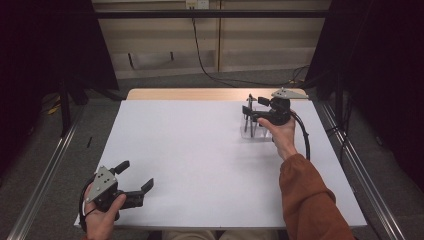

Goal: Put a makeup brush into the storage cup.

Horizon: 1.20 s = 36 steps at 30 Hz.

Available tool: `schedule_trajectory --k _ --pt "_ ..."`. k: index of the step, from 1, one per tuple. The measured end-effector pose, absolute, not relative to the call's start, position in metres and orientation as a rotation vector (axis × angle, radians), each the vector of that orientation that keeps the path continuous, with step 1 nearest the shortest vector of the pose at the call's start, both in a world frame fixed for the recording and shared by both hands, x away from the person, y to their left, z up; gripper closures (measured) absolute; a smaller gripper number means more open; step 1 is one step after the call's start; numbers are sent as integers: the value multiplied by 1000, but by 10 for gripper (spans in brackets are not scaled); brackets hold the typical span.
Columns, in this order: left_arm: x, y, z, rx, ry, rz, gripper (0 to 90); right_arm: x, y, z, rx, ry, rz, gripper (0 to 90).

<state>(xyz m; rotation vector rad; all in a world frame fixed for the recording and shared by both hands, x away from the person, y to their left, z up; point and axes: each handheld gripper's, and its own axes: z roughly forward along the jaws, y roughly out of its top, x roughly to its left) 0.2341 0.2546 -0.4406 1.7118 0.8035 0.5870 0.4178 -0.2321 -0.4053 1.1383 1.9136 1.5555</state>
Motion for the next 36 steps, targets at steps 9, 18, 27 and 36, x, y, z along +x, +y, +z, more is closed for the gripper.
schedule_trajectory --k 9,18,27,36 --pt "234 254 -441 1714 801 586 21 411 -232 -404 1138 1920 1570 4" --pt "232 257 -440 1704 804 594 22 402 -230 -404 1141 1905 1520 38" --pt "233 256 -440 1679 811 590 25 387 -234 -402 1105 1884 1532 13" --pt "236 254 -441 1673 808 581 25 369 -237 -401 1077 1851 1525 10"
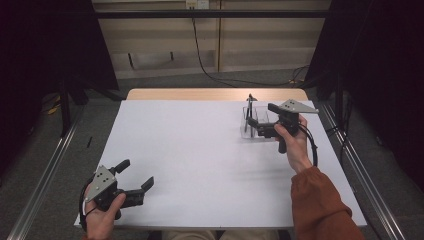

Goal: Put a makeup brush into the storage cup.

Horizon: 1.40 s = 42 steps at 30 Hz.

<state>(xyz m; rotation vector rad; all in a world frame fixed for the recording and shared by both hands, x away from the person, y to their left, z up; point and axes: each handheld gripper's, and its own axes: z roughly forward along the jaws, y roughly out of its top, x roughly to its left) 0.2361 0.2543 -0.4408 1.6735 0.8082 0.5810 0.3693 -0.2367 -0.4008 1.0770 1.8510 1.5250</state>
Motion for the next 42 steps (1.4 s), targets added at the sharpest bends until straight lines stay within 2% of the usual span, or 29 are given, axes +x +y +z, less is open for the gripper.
schedule_trajectory --k 42 --pt "236 257 -439 1662 806 613 20 273 -286 -416 1126 1827 1444 25"
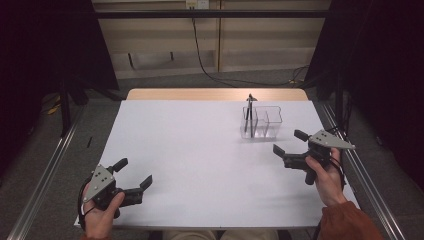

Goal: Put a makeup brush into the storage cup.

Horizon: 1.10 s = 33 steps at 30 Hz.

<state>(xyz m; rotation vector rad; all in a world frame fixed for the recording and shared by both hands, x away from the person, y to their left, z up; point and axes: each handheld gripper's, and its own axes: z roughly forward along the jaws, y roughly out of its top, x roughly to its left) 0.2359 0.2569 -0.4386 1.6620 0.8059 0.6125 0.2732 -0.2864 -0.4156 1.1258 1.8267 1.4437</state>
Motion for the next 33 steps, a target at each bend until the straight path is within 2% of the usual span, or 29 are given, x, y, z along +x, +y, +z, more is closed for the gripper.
schedule_trajectory --k 7,33 --pt "233 258 -438 1661 805 609 20 257 -295 -429 1152 1833 1414 32" --pt "222 257 -437 1657 808 591 20 200 -321 -440 1161 1753 1402 23"
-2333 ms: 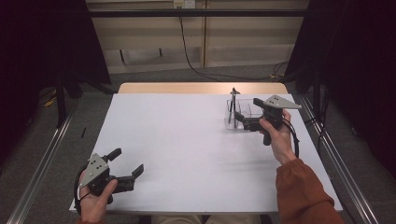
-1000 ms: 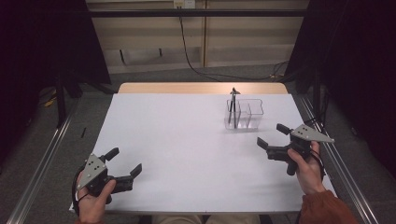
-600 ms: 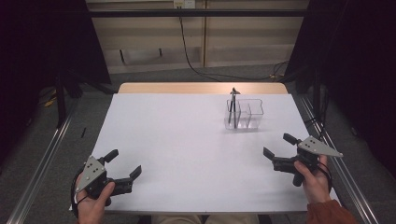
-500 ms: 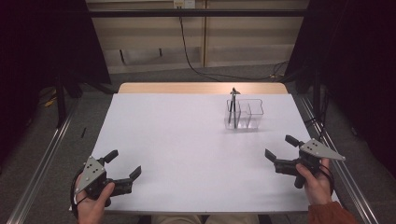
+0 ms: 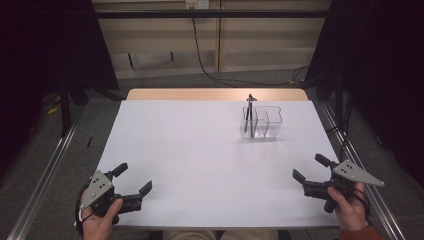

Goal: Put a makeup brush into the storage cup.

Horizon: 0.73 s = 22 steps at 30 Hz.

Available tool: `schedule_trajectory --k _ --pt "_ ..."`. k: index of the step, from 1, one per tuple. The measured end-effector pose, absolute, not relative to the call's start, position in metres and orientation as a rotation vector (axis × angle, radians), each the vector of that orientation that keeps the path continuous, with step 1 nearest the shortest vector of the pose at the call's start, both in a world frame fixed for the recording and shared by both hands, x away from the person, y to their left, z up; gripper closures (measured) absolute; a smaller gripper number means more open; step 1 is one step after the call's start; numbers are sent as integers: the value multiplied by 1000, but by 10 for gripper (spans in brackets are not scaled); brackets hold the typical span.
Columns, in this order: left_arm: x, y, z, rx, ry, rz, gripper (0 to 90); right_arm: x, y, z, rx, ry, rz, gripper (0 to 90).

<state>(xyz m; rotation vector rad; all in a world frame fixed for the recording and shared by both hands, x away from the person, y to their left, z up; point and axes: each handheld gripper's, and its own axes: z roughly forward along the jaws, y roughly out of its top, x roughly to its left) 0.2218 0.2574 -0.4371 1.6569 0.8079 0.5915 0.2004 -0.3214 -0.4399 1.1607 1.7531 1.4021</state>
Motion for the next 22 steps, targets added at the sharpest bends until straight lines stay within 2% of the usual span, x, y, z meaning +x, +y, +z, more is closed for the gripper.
schedule_trajectory --k 9,22 --pt "222 260 -438 1661 818 593 20 186 -326 -443 1151 1744 1396 22" --pt "225 258 -440 1677 819 589 20 188 -327 -444 1145 1749 1401 22"
